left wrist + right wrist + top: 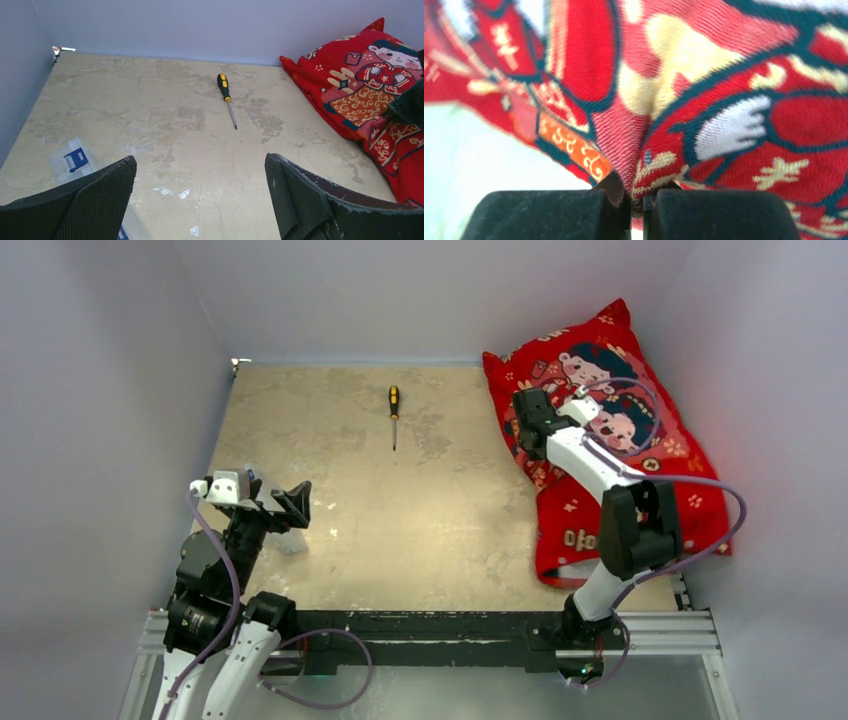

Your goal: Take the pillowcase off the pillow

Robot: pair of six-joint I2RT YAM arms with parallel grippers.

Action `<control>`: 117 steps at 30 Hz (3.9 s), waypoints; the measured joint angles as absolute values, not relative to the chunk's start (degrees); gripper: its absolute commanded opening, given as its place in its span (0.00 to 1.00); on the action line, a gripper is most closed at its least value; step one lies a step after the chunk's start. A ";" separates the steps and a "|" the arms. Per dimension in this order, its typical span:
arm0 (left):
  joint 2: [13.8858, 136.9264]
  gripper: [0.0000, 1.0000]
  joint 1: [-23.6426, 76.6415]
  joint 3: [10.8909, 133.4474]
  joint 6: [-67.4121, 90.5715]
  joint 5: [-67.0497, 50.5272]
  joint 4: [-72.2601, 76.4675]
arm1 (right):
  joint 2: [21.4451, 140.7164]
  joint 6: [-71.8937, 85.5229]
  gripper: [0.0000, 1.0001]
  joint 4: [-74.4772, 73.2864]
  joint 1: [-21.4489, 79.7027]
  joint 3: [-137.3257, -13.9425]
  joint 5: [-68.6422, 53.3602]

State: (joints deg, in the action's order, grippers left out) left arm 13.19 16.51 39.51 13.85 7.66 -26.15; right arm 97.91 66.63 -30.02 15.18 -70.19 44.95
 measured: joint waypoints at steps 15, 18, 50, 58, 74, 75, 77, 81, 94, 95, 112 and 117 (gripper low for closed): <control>13.19 0.99 16.51 39.48 13.85 7.73 -26.15 | 79.13 42.54 0.00 -11.81 30.35 -73.08 20.10; 13.19 0.99 16.51 39.51 13.85 7.90 -26.15 | 77.89 40.03 0.00 -5.74 30.65 -73.63 13.76; 18.17 0.99 16.51 39.53 13.89 9.13 -25.80 | 85.27 29.69 0.99 6.96 38.61 -83.13 13.98; 28.67 0.99 16.51 39.75 15.31 4.05 -26.20 | 77.23 31.53 0.99 3.81 28.80 -63.96 13.47; 57.45 0.99 16.56 41.04 30.48 -15.27 -13.65 | 76.44 31.51 0.37 14.35 27.90 -42.72 -2.98; 59.27 0.99 16.58 41.04 31.03 -15.75 -12.67 | 76.36 31.24 0.26 14.87 27.90 -42.44 -3.70; 63.18 0.98 16.93 41.04 32.36 -16.40 -10.74 | 75.29 31.31 0.04 15.57 27.90 -41.43 -4.99; 67.96 0.97 18.50 41.34 34.11 -16.34 -8.19 | 68.27 31.77 0.00 14.98 28.95 -38.96 -5.72; 91.83 0.92 29.47 61.45 32.29 -12.60 -6.83 | 57.45 36.42 0.00 13.76 37.67 -30.35 -2.42; 92.14 0.92 29.65 62.19 32.10 -12.08 -6.61 | 57.47 36.75 0.00 13.76 37.89 -30.17 -2.15; 51.44 0.88 31.27 48.99 40.27 7.01 -7.99 | 59.70 38.63 0.79 4.25 41.12 -41.12 4.23; 41.78 0.87 31.27 42.72 43.97 8.54 -13.72 | 58.85 38.39 0.80 1.26 41.21 -45.08 7.09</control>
State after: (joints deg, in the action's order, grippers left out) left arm 41.78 31.27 42.72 43.97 8.54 -13.72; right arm 58.85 38.39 1.26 41.21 -45.08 7.09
